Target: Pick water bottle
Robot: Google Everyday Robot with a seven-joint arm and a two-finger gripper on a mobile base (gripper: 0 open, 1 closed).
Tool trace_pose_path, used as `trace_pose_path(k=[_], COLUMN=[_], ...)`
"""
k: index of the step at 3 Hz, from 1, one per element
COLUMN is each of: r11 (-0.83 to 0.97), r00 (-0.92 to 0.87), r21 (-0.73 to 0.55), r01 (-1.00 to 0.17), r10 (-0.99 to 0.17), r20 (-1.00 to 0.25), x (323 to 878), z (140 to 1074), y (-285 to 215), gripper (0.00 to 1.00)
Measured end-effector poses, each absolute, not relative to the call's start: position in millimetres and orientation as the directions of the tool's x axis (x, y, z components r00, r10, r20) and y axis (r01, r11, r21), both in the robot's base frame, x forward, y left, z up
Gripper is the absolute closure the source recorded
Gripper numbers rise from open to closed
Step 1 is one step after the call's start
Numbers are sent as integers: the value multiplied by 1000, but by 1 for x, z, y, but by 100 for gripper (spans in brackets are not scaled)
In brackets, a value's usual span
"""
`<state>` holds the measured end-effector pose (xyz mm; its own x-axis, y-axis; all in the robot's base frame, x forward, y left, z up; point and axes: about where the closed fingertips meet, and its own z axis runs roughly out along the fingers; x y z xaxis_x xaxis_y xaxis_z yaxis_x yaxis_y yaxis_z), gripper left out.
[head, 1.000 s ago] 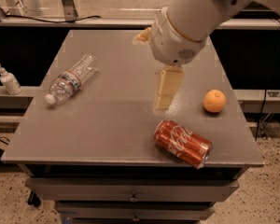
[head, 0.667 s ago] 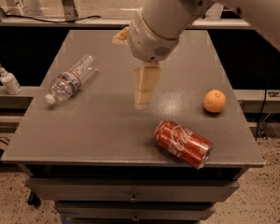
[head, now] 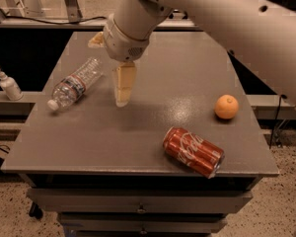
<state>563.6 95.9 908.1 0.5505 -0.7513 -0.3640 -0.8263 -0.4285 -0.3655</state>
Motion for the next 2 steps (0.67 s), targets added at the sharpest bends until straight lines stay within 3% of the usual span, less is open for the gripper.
trace_pose_path(k=[2], r11=[-520], r00=[639], r21=[-379], r01=[-766], r10=[-680], r20=[-360], x=[602], z=[894], y=[147], gripper=[0])
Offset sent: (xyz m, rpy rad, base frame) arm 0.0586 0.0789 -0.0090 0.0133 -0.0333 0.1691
